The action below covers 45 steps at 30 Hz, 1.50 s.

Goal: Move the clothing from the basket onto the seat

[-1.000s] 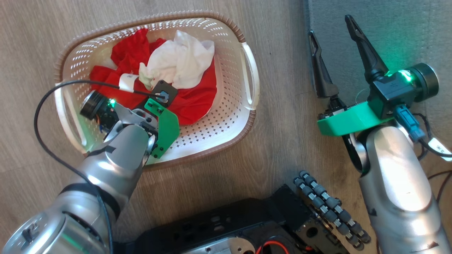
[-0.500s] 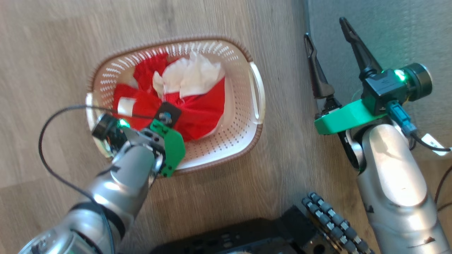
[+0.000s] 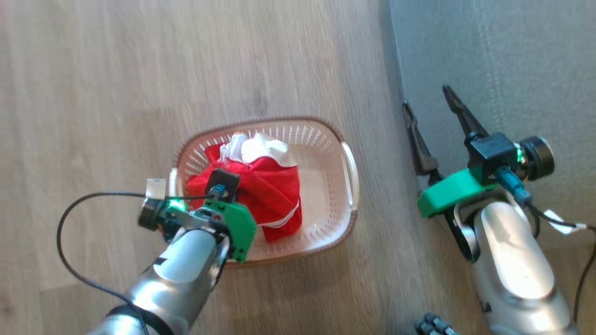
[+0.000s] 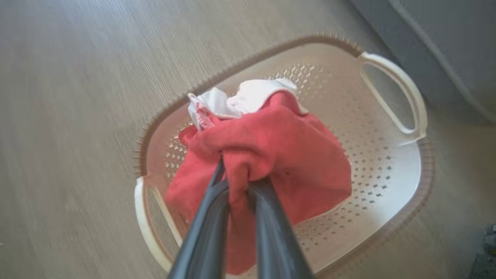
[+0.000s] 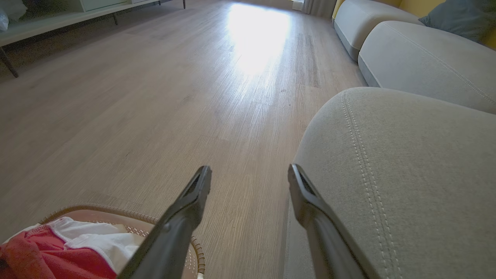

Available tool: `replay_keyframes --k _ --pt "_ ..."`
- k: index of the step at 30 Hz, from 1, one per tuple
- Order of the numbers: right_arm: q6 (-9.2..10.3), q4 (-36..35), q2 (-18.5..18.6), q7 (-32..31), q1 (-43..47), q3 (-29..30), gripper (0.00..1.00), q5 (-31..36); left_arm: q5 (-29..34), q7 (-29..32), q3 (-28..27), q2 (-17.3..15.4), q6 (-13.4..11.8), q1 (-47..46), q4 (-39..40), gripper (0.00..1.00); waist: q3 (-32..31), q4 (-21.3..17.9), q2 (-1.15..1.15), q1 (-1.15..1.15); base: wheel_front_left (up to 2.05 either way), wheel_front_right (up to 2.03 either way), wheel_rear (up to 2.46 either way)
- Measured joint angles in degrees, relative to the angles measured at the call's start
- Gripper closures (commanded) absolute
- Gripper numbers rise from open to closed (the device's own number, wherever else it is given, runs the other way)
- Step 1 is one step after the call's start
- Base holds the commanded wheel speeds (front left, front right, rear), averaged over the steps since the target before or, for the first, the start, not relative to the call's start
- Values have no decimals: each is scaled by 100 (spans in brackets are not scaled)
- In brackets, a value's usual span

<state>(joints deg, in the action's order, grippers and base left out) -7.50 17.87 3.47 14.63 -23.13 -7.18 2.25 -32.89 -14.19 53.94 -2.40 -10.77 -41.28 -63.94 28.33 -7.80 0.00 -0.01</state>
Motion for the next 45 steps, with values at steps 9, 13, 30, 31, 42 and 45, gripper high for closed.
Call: replay_keyframes --k 9,13,30,31,42,45 --pt "0 175 -1 0 498 88 0 -48 631 -2 -1335 -220 -359 826 1959 100 -986 296 0 0 0 0 0" --pt "0 232 -1 0 648 70 0 -80 1058 -2 -1883 -252 -353 1347 2703 100 -1347 389 0 0 0 0 0" --pt "0 392 -4 -1 1312 -221 0 -181 2157 -8 -3686 -129 55 2805 5274 100 -2467 420 0 0 0 0 0" --pt "0 402 -5 -1 1337 -241 0 -190 2197 -8 -3762 -121 56 2848 5426 100 -2504 401 0 0 0 0 0" --pt "0 408 -5 -1 1463 -282 0 -225 2627 -25 -3909 -48 64 2866 6693 100 -2640 232 0 0 0 0 0" --pt "0 374 -5 -1 1460 -302 0 -225 2647 -25 -3740 -48 158 2865 6723 100 -2606 201 0 0 0 0 0"
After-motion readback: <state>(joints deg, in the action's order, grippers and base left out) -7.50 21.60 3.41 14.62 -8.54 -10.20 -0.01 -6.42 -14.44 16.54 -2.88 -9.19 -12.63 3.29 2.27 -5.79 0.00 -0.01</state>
